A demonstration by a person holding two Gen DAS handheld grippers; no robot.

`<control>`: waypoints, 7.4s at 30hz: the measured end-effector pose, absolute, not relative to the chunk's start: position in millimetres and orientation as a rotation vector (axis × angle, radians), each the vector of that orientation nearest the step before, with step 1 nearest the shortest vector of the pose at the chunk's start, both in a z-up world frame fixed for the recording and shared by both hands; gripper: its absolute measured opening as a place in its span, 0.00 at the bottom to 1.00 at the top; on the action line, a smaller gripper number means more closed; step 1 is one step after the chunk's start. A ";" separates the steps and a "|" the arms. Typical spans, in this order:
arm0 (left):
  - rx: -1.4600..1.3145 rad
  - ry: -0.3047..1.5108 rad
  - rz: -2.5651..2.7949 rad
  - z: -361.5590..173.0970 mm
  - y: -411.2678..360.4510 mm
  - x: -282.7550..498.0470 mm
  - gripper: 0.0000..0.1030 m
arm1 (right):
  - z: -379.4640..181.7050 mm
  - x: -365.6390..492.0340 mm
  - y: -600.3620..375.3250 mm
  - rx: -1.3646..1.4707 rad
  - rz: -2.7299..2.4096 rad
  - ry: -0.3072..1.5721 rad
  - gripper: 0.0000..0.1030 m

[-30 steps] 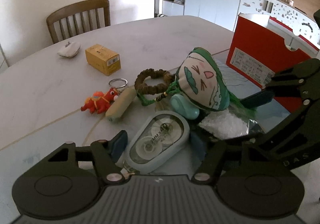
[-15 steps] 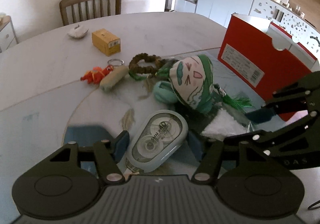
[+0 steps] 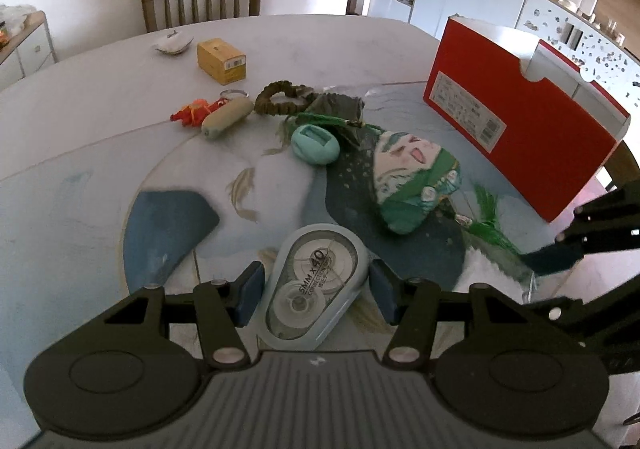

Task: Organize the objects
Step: 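Grasp the bag of white beads with the right tool, then lower tape dispenser into shoebox with left tool while right tool drops bead bag in, then withdraw both tools from the shoebox back toward the table, then grasp the red horse keychain with left tool while right tool grasps green plush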

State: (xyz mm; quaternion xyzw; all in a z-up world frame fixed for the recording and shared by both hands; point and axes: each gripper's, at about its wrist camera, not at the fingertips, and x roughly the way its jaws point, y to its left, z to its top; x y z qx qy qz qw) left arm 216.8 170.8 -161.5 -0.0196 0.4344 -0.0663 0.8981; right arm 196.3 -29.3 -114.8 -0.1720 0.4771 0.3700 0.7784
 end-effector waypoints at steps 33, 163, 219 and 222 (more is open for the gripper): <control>-0.053 0.884 -0.070 -162.7 189.2 182.4 0.55 | -122.1 181.1 -4.2 -0.502 0.826 0.905 0.24; -0.042 0.721 -0.152 -24.9 82.3 234.5 0.63 | 3.0 222.2 -135.1 -0.068 0.584 0.704 0.61; -0.011 0.858 -0.026 -165.5 265.8 376.0 1.00 | -103.4 275.8 2.1 -0.216 0.601 0.980 0.86; -0.016 0.852 -0.037 -165.9 263.8 377.1 1.00 | -107.8 277.6 5.4 -0.228 0.601 0.987 0.82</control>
